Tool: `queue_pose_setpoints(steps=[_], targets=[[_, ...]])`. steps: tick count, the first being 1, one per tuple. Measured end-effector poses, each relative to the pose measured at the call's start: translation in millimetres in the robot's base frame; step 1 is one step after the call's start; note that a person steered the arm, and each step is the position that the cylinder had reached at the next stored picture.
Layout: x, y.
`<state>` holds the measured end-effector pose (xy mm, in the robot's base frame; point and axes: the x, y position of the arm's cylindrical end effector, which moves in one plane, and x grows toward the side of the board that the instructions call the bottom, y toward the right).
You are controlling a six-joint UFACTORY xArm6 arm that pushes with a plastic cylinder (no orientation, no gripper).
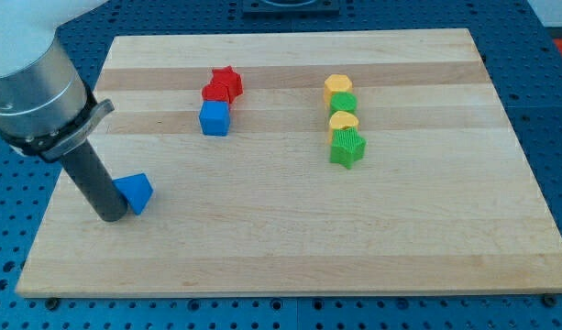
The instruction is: Push the blue triangle to the line of blocks
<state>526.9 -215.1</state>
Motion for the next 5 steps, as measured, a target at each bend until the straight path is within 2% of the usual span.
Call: queue_pose_setpoints(steps=[5], targets=[[-54.8,38.3]])
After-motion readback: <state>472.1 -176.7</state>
